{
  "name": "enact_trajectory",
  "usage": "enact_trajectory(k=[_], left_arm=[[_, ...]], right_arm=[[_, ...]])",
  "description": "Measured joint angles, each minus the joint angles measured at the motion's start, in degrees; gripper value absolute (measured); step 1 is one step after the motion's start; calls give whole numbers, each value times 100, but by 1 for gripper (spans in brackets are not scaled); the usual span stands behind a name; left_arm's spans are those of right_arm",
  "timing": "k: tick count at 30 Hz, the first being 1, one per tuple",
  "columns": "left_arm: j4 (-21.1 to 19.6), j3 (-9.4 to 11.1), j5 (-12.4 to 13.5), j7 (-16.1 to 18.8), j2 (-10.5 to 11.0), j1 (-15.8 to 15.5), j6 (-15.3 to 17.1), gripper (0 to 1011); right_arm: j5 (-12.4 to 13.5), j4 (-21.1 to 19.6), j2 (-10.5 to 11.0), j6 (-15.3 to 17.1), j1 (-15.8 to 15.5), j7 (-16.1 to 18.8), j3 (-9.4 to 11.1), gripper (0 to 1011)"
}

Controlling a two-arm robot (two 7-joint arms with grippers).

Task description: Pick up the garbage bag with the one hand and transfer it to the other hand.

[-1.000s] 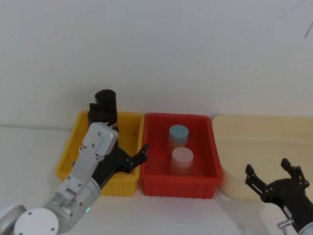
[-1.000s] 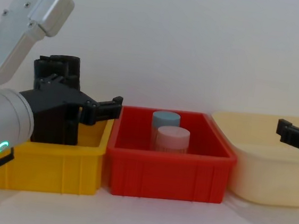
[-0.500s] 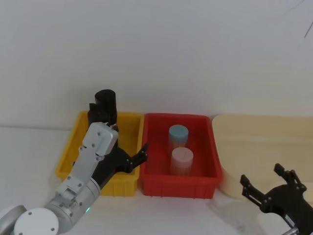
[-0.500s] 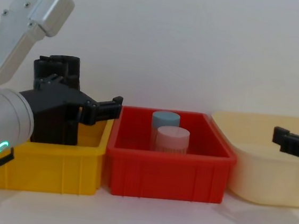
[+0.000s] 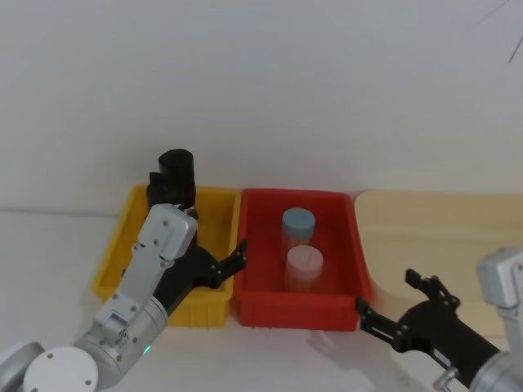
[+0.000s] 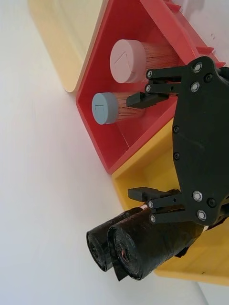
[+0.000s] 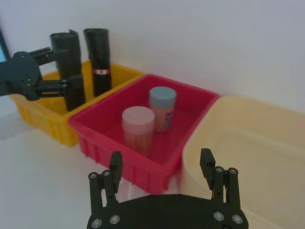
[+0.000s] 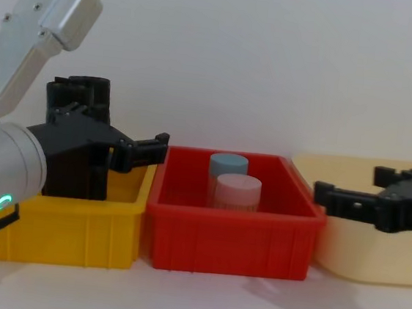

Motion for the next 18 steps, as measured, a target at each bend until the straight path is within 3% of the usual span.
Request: enact_trajectory(k=[10,18], left_arm=[[0,0,0,0,0,0,0,1002],[0,0,0,0,0,0,0,1002]], right_arm=[[-64,425,-195,397,664,194,-378,999],[-70,726,-340,538,1049,270,-551,999]])
